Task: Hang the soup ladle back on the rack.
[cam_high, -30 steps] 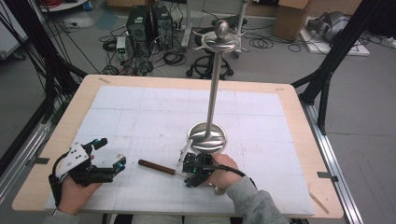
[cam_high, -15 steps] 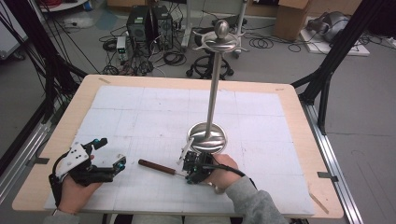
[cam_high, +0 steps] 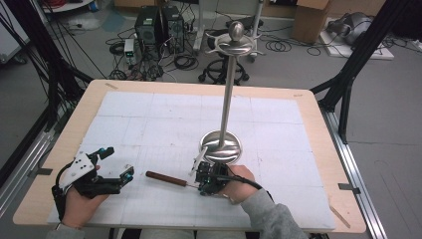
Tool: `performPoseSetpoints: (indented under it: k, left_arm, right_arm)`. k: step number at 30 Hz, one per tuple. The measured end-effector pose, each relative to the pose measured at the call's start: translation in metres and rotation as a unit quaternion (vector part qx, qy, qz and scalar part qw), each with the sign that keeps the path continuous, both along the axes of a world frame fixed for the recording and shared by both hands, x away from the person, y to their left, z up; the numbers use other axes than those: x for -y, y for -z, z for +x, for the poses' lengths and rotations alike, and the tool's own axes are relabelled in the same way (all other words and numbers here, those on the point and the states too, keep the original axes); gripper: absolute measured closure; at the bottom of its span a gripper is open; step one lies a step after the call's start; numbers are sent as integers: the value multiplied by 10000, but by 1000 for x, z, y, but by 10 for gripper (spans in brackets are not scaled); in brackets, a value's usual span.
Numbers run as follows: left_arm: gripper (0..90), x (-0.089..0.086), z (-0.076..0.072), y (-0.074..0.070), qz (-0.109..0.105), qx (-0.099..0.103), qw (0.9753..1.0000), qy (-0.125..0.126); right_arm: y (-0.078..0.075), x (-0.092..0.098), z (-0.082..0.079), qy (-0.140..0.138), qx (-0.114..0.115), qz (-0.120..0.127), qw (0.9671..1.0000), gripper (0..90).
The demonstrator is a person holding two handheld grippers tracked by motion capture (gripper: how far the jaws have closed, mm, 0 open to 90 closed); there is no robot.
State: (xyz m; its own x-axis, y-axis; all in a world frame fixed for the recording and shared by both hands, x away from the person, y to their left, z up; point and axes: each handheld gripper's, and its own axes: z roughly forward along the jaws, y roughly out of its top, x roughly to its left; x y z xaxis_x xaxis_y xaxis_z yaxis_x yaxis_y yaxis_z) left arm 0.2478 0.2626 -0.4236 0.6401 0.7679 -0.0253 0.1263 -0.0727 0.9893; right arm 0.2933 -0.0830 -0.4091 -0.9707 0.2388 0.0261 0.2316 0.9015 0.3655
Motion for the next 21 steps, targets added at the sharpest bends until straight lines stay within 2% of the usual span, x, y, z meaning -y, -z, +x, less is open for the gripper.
performPoseSetpoints:
  k: [7,12,21]
  left_arm:
    - [23,1,1,0,12,9,10000,17]
    - [23,4,4,0,17,-1,10000,64]
    - [23,8,9,-1,7,29,9999,107]
  right_arm:
    - [-11,14,2,225,-46,386,9990,846]
    - [-16,22,1,308,48,523,9981,847]
    - [-29,42,-1,418,200,943,9945,847]
